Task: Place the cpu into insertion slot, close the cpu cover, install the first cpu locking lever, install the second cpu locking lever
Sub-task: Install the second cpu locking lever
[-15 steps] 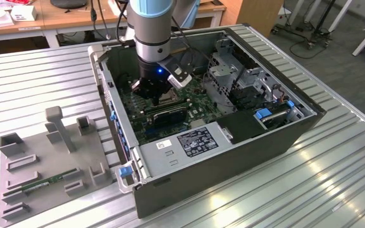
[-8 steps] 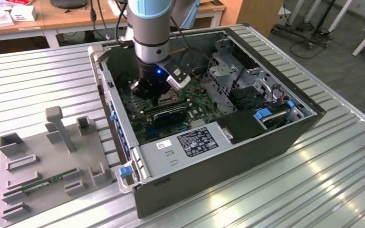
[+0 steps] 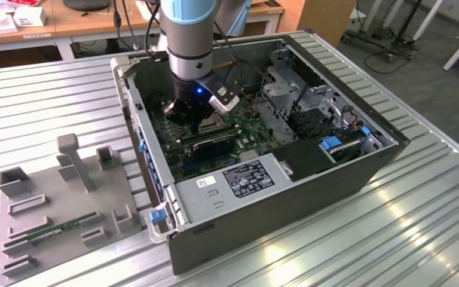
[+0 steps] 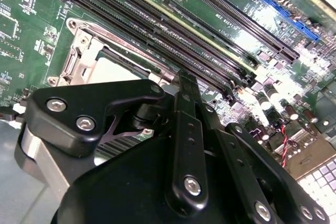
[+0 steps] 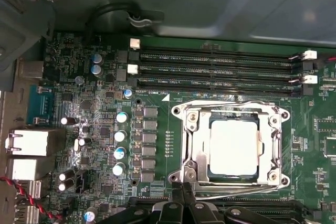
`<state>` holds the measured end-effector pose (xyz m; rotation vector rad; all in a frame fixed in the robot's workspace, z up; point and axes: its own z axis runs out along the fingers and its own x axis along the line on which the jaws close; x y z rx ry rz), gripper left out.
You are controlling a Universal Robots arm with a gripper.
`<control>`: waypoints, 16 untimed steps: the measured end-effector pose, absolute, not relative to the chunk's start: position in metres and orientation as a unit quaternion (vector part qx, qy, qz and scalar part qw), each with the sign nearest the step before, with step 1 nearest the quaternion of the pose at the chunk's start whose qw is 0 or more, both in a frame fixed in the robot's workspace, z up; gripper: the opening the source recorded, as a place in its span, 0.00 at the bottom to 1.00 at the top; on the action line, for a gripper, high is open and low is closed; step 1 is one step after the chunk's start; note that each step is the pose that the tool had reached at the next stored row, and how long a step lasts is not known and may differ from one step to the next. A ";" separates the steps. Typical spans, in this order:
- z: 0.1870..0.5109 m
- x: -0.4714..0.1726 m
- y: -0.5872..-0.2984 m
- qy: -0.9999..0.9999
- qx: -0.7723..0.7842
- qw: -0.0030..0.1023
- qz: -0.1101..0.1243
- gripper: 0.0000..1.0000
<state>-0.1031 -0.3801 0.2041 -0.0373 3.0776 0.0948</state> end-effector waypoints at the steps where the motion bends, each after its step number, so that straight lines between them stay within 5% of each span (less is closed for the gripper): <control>1: 0.204 -0.103 -0.380 0.999 -0.012 0.031 0.031 0.11; 16: 0.202 -0.104 -0.378 0.999 -0.012 0.031 0.035 0.11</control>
